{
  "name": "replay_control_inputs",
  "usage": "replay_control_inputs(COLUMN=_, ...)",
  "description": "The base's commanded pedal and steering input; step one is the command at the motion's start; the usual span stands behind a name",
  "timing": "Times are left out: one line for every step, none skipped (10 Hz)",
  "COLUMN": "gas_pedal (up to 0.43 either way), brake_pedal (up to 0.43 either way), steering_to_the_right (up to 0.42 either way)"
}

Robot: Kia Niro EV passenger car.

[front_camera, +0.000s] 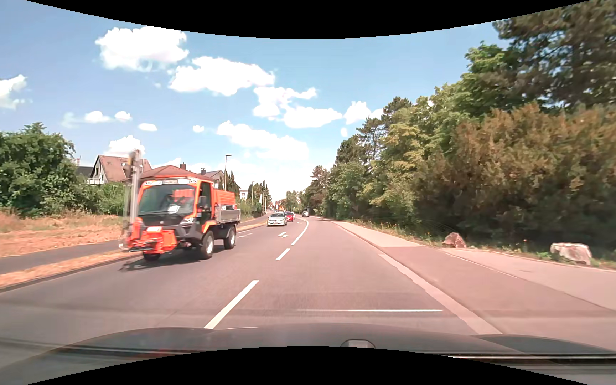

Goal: Follow the waypoints while adhering to traffic rules and regulations

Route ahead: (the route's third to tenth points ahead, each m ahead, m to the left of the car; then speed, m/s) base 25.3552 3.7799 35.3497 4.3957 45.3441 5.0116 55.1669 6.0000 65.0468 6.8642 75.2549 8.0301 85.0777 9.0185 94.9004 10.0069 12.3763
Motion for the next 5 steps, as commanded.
replay_control_inputs(gas_pedal=0.02, brake_pedal=0.0, steering_to_the_right=-0.006)
replay_control_inputs(gas_pedal=0.02, brake_pedal=0.0, steering_to_the_right=-0.008)
replay_control_inputs(gas_pedal=0.02, brake_pedal=0.0, steering_to_the_right=-0.009)
replay_control_inputs(gas_pedal=0.02, brake_pedal=0.0, steering_to_the_right=-0.009)
replay_control_inputs(gas_pedal=0.02, brake_pedal=0.0, steering_to_the_right=-0.01)
